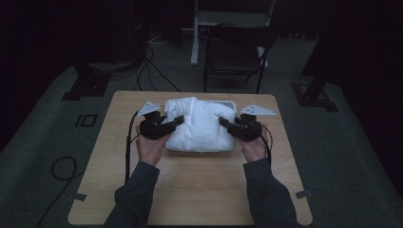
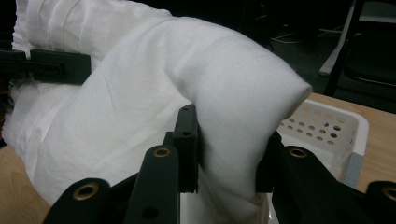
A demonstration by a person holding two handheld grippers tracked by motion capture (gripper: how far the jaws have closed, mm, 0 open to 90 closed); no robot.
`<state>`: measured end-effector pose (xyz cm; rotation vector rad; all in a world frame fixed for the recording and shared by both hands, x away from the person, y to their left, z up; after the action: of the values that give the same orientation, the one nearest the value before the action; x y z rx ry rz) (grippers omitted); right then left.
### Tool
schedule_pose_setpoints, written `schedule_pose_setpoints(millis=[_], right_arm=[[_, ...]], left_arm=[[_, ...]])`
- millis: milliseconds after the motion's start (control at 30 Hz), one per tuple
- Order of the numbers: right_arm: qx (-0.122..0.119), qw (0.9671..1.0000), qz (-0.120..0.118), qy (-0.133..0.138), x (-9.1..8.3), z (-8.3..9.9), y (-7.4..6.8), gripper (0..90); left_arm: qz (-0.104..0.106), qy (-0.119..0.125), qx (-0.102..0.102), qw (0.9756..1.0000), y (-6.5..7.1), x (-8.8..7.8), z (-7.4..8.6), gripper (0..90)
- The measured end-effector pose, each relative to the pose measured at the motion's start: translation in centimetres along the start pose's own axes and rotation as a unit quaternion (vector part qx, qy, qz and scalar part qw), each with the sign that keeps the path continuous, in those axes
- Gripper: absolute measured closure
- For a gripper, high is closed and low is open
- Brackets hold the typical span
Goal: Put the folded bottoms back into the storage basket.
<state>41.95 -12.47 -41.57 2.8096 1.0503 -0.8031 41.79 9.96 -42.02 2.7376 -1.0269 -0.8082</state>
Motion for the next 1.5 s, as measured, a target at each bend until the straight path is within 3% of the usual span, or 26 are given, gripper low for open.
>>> schedule_pose_setpoints(millis=[1500], right_arm=[[0.024,0.9997,0.005,-0.007,2.3,-1.2,1.9,70.7]], left_arm=[[-0.010,-0.003,-0.021,0.9997,-1.9,1.9,-1.6,60.7]])
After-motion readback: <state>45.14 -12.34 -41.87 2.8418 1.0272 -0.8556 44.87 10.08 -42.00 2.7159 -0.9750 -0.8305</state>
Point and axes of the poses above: each handheld gripper's, and its own axes: x roughly forward along the jaws, z roughly out of its underside, y roughly to its right, the point moved 7 cm from there along x, roughly forward along the jaws, and after that the axes turned 5 degrees about -y, right-handed, at the moved point
